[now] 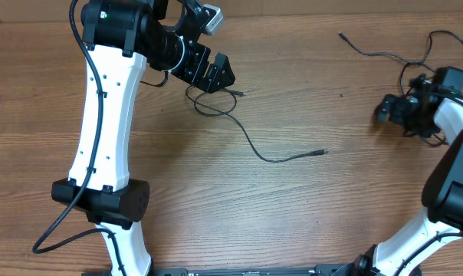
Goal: Untangle cables
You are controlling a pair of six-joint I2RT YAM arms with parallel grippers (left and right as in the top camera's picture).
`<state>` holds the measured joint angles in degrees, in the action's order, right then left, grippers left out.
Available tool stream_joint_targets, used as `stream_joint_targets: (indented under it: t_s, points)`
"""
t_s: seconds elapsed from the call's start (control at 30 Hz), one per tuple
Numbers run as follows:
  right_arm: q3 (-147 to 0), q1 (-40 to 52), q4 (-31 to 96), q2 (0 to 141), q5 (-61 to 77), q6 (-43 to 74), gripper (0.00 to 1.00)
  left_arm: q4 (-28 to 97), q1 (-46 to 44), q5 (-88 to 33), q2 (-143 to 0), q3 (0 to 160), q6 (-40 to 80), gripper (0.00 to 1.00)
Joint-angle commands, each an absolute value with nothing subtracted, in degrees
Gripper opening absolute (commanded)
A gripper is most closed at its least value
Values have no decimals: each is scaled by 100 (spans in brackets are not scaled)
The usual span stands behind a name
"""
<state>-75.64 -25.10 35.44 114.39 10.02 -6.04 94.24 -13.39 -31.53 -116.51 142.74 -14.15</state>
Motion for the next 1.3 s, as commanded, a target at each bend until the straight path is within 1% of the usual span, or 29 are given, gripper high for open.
stream_joint_targets:
  t_s: [0.0,0.2,0.4,0.53,0.8,1.03,1.27]
  points:
    - [-7583,-2770,3367,11496,1094,-631,100,9406,-1310,-3240,-11690,14245,-1544,100]
    - [-7605,-2834,3625,11434,2296,-825,99,9406,-1310,-3242,-11690,14245,-1544,100]
    - [-7662,-2412,3975,10669,2390,-851,100,9406,-1310,-3242,-11690,14245,-1544,100]
    - [-7662,-1863,4042,10191,2397,-1225,100,9406,-1310,-3242,-11690,14245,-1544,100]
    - [-7655,-233,3983,10182,2414,-2392,100,9406,-1310,-3240,-11690,14245,-1544,100]
    - [-7651,915,3297,10245,2414,-2429,100,9406,-1310,-3242,-11690,14245,-1544,100]
    - [-7647,1710,2775,10615,2414,-2425,100,9406,-1310,-3242,-11690,14245,-1544,100]
